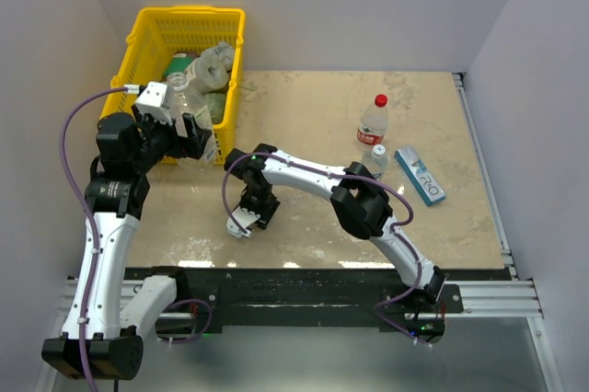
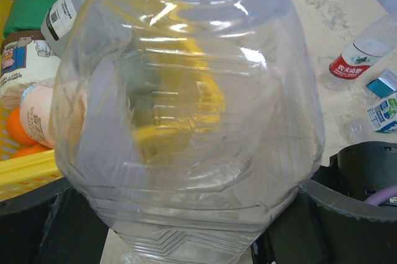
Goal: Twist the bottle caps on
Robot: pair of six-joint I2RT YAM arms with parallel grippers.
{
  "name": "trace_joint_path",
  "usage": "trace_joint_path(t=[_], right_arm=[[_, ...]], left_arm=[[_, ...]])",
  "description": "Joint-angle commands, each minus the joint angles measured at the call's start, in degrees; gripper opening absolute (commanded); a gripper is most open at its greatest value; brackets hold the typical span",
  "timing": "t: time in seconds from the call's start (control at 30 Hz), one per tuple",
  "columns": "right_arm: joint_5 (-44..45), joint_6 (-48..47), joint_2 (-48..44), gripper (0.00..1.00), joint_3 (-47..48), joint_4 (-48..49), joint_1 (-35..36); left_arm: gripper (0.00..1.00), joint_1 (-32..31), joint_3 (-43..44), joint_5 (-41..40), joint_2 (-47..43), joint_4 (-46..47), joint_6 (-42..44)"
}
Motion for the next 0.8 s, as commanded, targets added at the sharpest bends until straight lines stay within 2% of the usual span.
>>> trace_joint_path(t=[0.0, 0.1, 0.23, 0.47, 0.6, 0.63, 0.7, 0.73, 0.77], right_arm=[[-1.28, -1.50, -2.54, 0.51, -0.65, -1.18, 0.80], [-1.63, -1.58, -2.81, 0.54, -1.08, -1.27, 0.89], [-1.72, -2.20, -3.33, 0.54, -1.88, -0.83, 1.16], [-1.28, -1.94, -2.90, 0.46, -1.79, -1.09, 1.24], [-0.58, 0.61, -3.25, 0.28, 0.75, -2.75, 0.89], [-1.10, 0.87, -3.77, 0.25, 1.28, -3.63, -0.24], [-2.06, 2.80, -7.63, 0.20, 0.94, -4.78, -1.74], [-2.33, 3.16, -9.73, 0.18, 0.24, -5.30, -3.22], [-2.42, 3.86, -13.84, 0.15, -0.64, -6.35, -4.11]], left_arm=[[0.00, 0.38, -0.37, 1.72, -0.27, 3.26, -0.98], [0.00, 0.38, -0.54, 1.98, -0.01, 3.52, -1.07], [0.00, 1.70, -0.63, 2.24, 0.17, 3.61, -0.98], [0.00, 1.79, -1.16, 2.95, 0.52, 4.05, -1.25], [0.00, 1.70, -3.52, 5.84, 0.61, 5.10, 1.38], [0.00, 1.79, -6.58, 10.37, 0.18, 6.24, 4.26], [0.00, 1.79, -11.41, 15.58, -3.06, 13.24, 6.56], [0.00, 1.79, -17.71, 20.04, -4.73, 16.93, 6.49], [0.00, 1.70, -20.90, 22.61, -6.32, 25.06, 5.97]])
